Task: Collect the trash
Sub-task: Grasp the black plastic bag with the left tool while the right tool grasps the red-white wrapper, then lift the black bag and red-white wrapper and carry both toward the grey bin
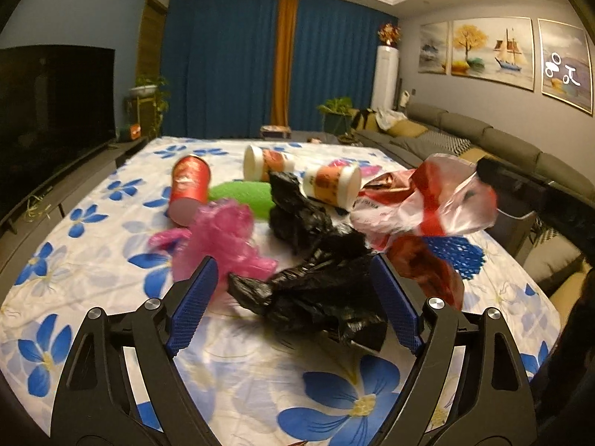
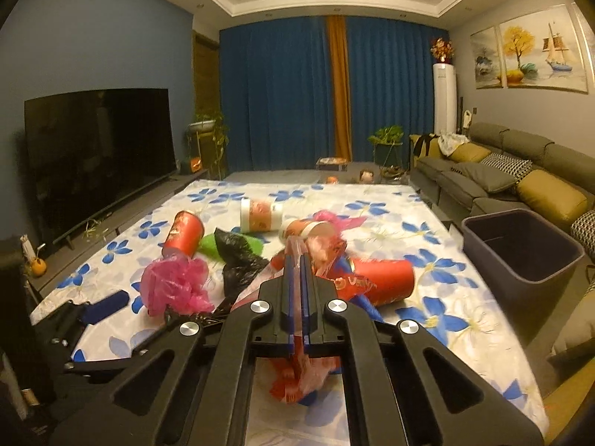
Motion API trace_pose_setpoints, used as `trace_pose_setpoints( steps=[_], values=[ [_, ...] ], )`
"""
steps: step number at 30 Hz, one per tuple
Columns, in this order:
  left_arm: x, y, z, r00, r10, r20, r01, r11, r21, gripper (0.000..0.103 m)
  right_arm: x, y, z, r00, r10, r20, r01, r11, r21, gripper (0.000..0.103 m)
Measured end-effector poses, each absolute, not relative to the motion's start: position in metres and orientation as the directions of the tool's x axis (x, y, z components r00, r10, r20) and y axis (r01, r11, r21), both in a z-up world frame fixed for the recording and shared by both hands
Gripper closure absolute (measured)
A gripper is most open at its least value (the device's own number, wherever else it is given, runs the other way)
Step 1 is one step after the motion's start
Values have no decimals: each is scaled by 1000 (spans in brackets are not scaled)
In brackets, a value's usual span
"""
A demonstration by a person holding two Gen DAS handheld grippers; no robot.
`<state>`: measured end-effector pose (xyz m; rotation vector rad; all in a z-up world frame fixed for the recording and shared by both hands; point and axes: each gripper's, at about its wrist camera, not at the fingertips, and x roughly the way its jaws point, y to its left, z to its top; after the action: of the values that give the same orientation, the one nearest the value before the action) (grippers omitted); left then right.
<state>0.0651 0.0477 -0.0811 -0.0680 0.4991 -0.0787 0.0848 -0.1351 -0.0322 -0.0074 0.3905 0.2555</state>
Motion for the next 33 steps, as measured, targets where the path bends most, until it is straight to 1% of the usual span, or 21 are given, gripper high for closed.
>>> trace_pose_setpoints(
  steps=[3, 4, 5, 6, 7, 9, 10, 11, 12, 14, 15, 18, 25, 33],
  values=[
    [70, 44, -85, 856, -121, -502, 83, 992, -97, 21, 82, -140, -35, 892, 241, -382, -243, 969, 44, 99],
    [70, 43, -86, 852, -128, -507, 91, 991, -98, 22, 81, -142, -36, 892, 242, -383, -242, 969, 47, 99],
    [71, 41, -88, 846, -136, -515, 101, 990, -95, 27, 80, -144, -37, 892, 242, -382, -243, 969, 48, 99],
    [72, 41, -90, 842, -138, -522, 104, 990, -93, 35, 80, -146, -36, 893, 241, -381, -241, 969, 47, 99],
    [74, 40, -92, 834, -143, -534, 109, 990, -94, 41, 79, -147, -36, 895, 238, -378, -238, 970, 47, 100],
    [78, 41, -97, 815, -153, -559, 114, 988, -104, 61, 78, -150, -32, 898, 238, -370, -236, 970, 52, 100],
    [79, 42, -100, 807, -157, -569, 116, 987, -108, 67, 78, -152, -30, 901, 237, -364, -234, 971, 54, 100],
    [80, 43, -101, 804, -157, -574, 115, 987, -110, 78, 78, -152, -29, 902, 235, -361, -233, 971, 52, 100],
    [80, 44, -102, 803, -157, -574, 114, 987, -111, 86, 78, -153, -28, 904, 235, -358, -233, 971, 51, 100],
    [79, 46, -100, 809, -159, -566, 110, 987, -119, 95, 79, -154, -25, 907, 234, -351, -231, 972, 51, 100],
    [78, 48, -98, 815, -156, -559, 107, 987, -119, 97, 79, -155, -24, 908, 233, -347, -230, 972, 50, 100],
    [73, 51, -89, 833, -150, -532, 97, 987, -126, 100, 80, -158, -18, 913, 237, -333, -231, 971, 56, 102],
    [60, 61, -60, 883, -136, -449, 82, 987, -137, 100, 86, -168, -6, 914, 252, -318, -241, 968, 76, 102],
    [57, 61, -52, 891, -147, -430, 92, 985, -147, 100, 100, -174, 1, 904, 273, -328, -253, 962, 103, 102]
  ],
)
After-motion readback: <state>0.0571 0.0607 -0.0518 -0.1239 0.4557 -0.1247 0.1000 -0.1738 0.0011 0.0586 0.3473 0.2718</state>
